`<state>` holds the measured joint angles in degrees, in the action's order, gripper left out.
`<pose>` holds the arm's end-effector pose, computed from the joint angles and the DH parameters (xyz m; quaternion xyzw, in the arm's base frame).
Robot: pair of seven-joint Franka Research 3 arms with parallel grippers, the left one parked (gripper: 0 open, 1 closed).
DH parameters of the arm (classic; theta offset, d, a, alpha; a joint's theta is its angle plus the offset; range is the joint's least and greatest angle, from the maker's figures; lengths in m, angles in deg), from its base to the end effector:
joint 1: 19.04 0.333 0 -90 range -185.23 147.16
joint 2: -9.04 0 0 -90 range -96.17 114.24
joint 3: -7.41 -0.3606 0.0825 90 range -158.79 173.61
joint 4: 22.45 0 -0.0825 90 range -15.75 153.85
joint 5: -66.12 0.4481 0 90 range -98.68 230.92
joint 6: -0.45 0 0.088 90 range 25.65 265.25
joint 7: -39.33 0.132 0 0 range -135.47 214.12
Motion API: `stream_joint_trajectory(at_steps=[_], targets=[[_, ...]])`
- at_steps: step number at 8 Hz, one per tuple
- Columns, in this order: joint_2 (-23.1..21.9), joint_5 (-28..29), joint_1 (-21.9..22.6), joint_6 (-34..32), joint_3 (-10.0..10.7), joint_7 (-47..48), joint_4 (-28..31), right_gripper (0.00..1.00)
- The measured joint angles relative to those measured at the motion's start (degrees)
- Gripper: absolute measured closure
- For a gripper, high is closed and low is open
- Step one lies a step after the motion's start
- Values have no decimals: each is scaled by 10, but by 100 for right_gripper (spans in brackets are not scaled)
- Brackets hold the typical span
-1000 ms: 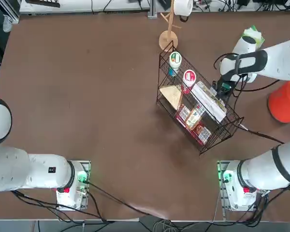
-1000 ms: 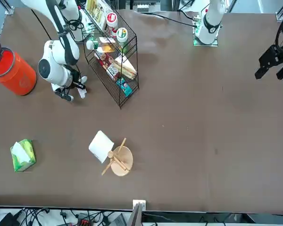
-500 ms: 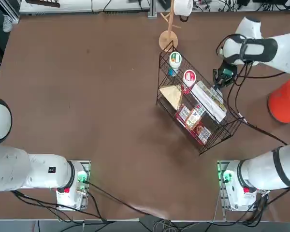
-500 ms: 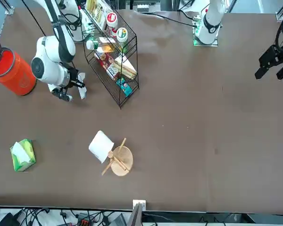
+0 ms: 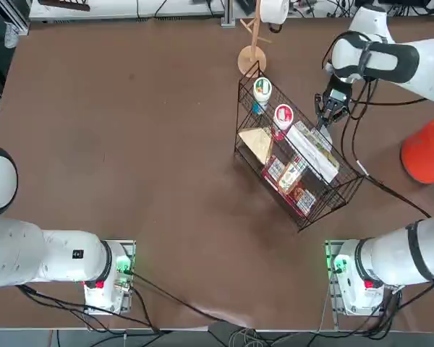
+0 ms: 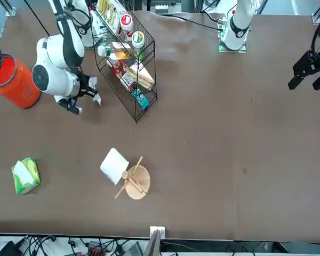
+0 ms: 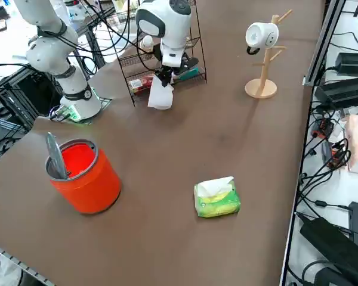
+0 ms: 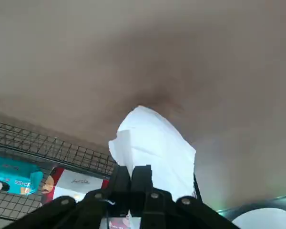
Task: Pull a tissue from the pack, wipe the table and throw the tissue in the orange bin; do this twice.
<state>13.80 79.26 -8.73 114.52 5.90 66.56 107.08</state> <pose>0.5138 0.1273 0.2790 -0.9605 0.1947 0.1964 0.0319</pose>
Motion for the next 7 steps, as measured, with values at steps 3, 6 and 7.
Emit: stream_joint_trajectory(at_steps=[3,6,7], targets=[[32,7,7,3,0,1,1,98],[63,8,6,36,1,1,3,98],[75,8,4,52,2,1,7,98]])
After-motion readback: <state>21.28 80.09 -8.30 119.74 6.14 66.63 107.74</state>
